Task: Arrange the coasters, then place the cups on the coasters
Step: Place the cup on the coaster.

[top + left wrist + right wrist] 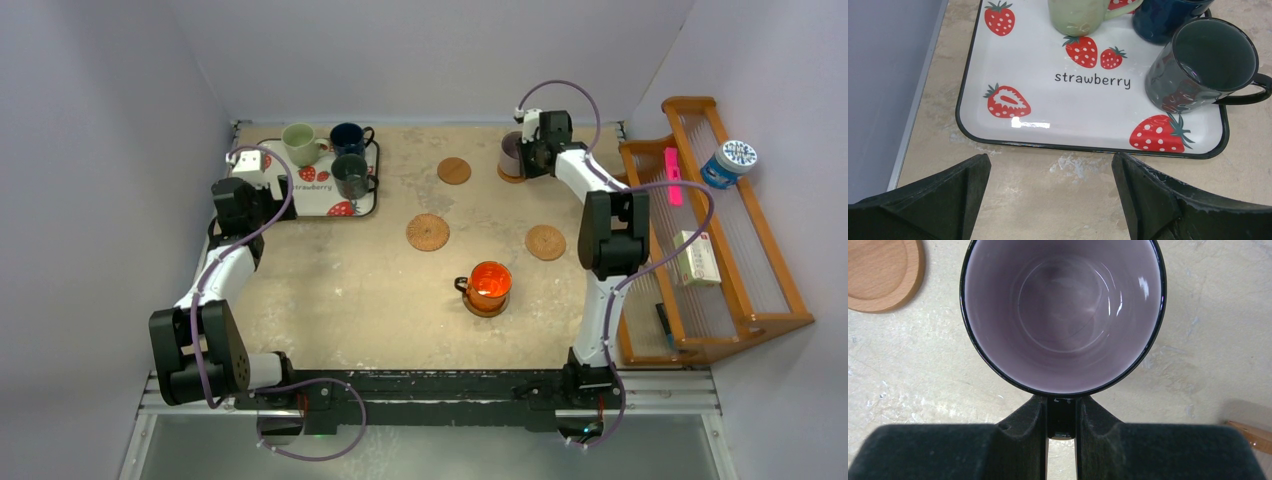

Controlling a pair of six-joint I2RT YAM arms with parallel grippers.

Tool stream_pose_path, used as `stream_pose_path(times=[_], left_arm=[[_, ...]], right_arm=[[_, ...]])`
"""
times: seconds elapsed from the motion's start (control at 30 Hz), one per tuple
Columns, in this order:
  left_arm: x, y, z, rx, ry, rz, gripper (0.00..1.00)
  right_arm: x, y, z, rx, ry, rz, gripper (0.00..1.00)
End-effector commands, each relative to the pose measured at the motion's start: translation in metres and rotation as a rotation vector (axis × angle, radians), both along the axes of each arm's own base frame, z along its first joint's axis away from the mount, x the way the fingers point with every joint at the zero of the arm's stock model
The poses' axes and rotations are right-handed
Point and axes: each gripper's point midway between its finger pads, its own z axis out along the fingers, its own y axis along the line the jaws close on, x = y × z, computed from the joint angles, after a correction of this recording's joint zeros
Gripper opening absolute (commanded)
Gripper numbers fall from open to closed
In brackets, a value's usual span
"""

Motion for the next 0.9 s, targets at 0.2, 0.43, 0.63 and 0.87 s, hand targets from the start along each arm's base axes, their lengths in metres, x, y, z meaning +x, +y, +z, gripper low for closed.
stream_pose_path(times=[0.2,0.43,0.63,0.87], left_arm=[[0.0077,0.0010,0.0107,-0.001,-0.047,-0.010,1.00],[0.0078,0.0010,0.0103,-0.001,-0.045,-0.010,1.00],[0.0077,0.0009,0.0108,-0.001,-0.045,-0.010,1.00],[0.0073,0.0013,0.0116,0.000,-0.047,-0.008,1.00]], right_arm=[[0.0295,-0.0033,0.0412,0.008,-0.140,-0.019,0.00],[0.0274,-0.0028,0.0419,0.014,-0.137,-0.015,0.00],[0.0257,-0.0018,0.0408,0.013,-0.133,-0.010,0.00],[0.0234,0.0013,0.0392,0.027,-0.122,0.005,0.00]])
